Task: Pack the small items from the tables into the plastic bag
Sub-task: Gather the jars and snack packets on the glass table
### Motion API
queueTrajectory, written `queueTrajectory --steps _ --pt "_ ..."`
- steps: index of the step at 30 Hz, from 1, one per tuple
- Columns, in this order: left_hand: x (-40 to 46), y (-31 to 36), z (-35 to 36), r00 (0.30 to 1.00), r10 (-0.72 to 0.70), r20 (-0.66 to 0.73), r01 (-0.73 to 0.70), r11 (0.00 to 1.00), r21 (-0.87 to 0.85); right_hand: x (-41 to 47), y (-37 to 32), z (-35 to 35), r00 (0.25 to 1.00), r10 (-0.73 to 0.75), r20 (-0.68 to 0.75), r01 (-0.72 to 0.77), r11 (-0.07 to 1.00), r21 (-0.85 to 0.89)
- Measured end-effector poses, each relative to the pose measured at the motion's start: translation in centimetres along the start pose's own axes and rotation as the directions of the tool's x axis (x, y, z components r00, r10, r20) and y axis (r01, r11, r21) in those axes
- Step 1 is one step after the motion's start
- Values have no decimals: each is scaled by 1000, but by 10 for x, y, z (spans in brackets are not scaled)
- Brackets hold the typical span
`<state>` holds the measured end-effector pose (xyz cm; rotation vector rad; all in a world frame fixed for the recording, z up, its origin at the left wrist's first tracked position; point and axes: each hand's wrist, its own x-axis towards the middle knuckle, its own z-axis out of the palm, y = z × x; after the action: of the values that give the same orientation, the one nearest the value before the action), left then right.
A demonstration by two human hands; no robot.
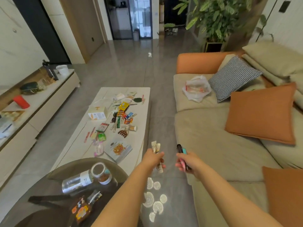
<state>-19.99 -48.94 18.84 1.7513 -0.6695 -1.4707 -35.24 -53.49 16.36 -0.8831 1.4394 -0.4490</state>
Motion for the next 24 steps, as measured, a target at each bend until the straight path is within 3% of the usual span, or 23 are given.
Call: queueTrajectory --steps 10,24 --pt "73 67 -6 998 -56 26 57 998 -31 62 -61 8 999 34 20 -36 996 83" --pt "215 158 29 999 -37 27 37 999 3 209 -168 -36 999 44 -24 -45 996 -74"
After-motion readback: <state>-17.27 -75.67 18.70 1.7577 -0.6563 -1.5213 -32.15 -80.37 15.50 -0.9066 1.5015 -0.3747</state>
